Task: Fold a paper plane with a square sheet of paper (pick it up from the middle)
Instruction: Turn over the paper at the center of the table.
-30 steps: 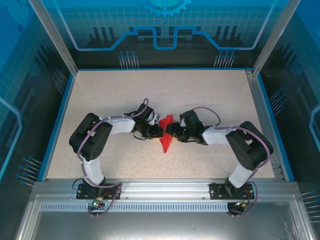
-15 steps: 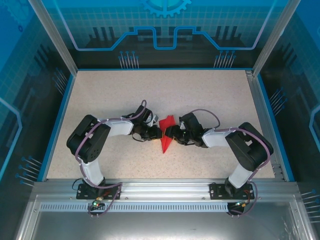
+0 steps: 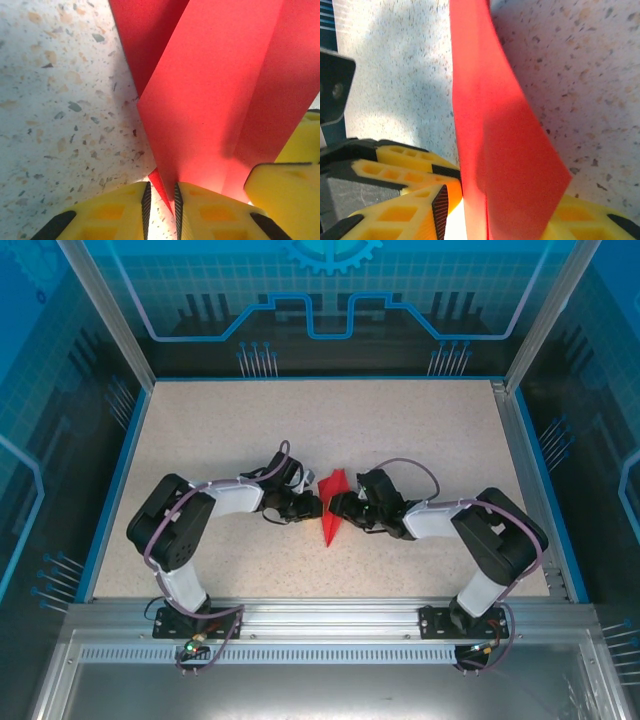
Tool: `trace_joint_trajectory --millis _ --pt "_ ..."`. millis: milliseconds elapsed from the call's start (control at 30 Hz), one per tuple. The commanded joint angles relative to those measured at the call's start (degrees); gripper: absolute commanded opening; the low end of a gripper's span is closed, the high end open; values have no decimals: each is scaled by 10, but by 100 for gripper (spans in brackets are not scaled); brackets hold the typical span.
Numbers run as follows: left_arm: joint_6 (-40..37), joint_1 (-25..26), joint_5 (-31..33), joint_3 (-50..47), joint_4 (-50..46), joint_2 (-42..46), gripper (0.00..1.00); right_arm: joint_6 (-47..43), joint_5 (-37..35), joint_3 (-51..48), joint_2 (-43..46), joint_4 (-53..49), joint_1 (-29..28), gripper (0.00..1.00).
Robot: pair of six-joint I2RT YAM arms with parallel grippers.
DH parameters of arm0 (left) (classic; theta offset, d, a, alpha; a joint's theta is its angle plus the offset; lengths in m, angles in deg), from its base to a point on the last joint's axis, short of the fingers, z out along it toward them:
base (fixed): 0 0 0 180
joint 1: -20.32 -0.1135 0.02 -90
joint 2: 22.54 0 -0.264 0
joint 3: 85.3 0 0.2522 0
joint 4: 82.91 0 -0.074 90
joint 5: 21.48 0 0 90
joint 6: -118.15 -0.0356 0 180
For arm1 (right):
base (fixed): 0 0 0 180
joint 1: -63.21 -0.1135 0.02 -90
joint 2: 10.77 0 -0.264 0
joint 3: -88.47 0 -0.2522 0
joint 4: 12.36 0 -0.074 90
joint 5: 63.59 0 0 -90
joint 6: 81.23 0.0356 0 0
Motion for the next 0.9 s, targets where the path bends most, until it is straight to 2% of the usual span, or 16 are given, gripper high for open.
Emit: trace_joint_trajectory --millis 0,333,567,700,867 --pt "3 -5 -4 -2 -4 3 23 -24 15 21 -16 -1 -8 44" --pt "2 -5 7 -9 -12 10 22 -51 23 57 -47 -29 -9 36" --pt "11 -5 18 -19 -8 34 22 -81 20 74 -44 -64 -9 19" --pt "23 -5 34 -40 6 78 23 -125 10 93 -17 -132 -7 10" --pt "37 -7 82 -73 8 157 27 -211 -22 133 37 -258 -6 8"
